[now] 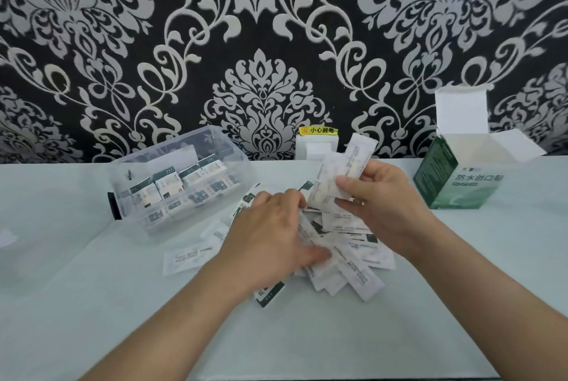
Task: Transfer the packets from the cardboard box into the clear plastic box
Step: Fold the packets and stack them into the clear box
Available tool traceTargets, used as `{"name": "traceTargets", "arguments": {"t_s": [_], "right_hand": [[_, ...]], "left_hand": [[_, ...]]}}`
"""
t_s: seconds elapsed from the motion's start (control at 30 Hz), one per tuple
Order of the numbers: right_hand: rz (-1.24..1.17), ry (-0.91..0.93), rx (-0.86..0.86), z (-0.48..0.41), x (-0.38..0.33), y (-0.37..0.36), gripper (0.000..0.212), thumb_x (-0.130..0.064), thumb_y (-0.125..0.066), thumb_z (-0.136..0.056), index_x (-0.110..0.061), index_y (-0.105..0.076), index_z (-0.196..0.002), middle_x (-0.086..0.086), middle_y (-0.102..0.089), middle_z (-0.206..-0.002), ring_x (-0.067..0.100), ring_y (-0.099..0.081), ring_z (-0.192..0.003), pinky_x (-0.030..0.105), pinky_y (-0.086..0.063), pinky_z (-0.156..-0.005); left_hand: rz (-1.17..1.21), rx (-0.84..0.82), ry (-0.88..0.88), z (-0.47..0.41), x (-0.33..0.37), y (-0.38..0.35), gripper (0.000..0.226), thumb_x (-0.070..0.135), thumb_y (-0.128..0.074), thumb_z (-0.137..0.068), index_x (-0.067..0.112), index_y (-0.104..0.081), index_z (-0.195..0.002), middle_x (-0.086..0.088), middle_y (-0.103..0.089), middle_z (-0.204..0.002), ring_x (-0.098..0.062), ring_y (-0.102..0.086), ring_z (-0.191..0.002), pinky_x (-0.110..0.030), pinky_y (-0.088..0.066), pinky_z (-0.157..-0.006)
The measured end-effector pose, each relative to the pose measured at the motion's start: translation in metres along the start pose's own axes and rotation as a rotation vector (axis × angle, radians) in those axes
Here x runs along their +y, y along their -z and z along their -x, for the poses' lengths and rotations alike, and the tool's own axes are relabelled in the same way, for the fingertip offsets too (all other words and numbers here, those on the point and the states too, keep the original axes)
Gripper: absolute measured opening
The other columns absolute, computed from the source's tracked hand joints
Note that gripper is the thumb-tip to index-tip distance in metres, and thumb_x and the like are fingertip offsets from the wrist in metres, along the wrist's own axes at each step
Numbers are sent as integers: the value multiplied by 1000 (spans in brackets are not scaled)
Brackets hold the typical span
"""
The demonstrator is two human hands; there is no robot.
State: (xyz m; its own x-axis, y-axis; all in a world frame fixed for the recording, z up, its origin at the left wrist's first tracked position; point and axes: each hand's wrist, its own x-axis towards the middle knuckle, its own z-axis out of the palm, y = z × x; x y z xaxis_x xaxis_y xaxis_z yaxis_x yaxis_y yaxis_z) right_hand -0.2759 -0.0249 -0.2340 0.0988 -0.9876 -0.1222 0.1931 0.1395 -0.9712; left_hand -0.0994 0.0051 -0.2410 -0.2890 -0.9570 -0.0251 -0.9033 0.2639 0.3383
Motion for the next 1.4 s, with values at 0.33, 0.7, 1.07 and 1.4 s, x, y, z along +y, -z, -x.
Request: {"name": "traceTargets", "arguments": {"t_s": [0.33, 0.7, 1.07, 1.4], "right_hand": [[475, 53, -31, 5, -7, 11, 37, 10, -65, -84, -20, -62, -105, 11, -72, -100, 25, -73, -84, 41, -61, -73], [-118, -269, -121, 6, -5, 2, 32, 3, -41, -95, -6, -64, -116, 19, -72, -106, 27, -71, -90, 46, -58, -82], [-214, -384, -483, 24, -4, -25, 35, -18, -34, -104, -3, -53, -130, 20, -62, -95, 30, -64, -73, 35, -54, -58], [-78, -205, -377, 19, 0, -23, 36, 10, -43, -93, -5, -58, -122, 24, -67, -99, 29, -67, -80, 34, -56, -60]], "left_hand": [[260, 16, 104, -7, 6, 5, 49, 32, -78, -76, 48, -49, -112, 12, -56, -105, -13, -56, -88, -35, -48, -85], [1132, 129, 89, -1, -20, 62, 54, -3, -73, -61, 27, -69, -105, 5, -66, -75, -18, -69, -79, -34, -58, -76], [724, 239, 50, -5, -8, 31, 81, 17, -88, -64, 42, -50, -131, 10, -52, -121, -8, -57, -107, -25, -54, -85], [332, -2, -129, 2, 3, 19, 113, 55, -81, -60, 42, -12, -148, 25, -8, -150, 4, -8, -137, -23, -22, -112]]}}
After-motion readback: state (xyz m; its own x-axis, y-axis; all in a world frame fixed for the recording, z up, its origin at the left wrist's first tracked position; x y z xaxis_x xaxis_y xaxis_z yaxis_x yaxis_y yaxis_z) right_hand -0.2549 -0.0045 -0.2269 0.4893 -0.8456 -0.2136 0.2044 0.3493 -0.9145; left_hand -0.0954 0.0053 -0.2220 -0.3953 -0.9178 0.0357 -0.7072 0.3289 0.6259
